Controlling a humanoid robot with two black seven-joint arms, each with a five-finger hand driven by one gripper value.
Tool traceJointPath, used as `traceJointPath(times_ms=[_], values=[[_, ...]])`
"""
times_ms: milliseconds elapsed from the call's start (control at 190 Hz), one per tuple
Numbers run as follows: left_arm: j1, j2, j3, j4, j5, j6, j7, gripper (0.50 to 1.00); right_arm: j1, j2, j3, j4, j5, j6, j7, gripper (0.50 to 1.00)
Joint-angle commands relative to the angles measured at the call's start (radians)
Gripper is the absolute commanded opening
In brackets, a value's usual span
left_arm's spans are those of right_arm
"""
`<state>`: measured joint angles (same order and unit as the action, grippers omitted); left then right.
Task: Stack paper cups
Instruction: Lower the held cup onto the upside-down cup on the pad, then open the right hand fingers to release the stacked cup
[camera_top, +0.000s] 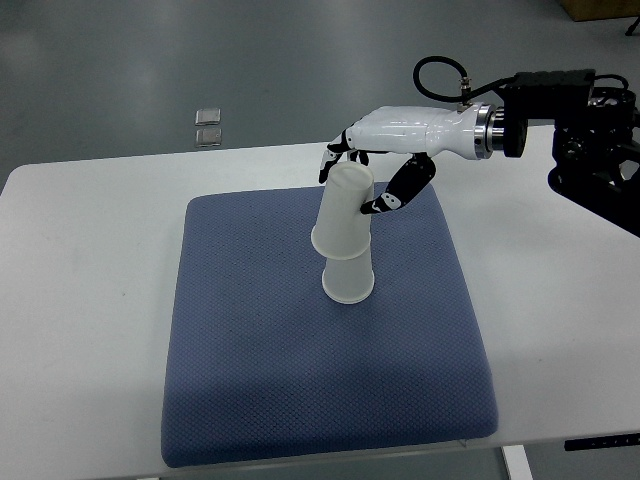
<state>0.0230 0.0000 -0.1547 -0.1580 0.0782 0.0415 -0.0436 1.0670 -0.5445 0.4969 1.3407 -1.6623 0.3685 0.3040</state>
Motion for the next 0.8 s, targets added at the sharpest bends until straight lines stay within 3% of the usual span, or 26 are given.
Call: traceJointPath(times_ms=[0,793], values=[[0.0,0.0,0.0,0.0,0.0,0.0,0.001,1.0,0.002,-0.002,-0.001,0.0,-0.005,0.0,0.001,0.5],[0.0,0.0,0.0,0.0,0.0,0.0,0.001,1.0,-0.052,0.014,-0.003,0.0,-0.054,-0.013,0.003,0.5]])
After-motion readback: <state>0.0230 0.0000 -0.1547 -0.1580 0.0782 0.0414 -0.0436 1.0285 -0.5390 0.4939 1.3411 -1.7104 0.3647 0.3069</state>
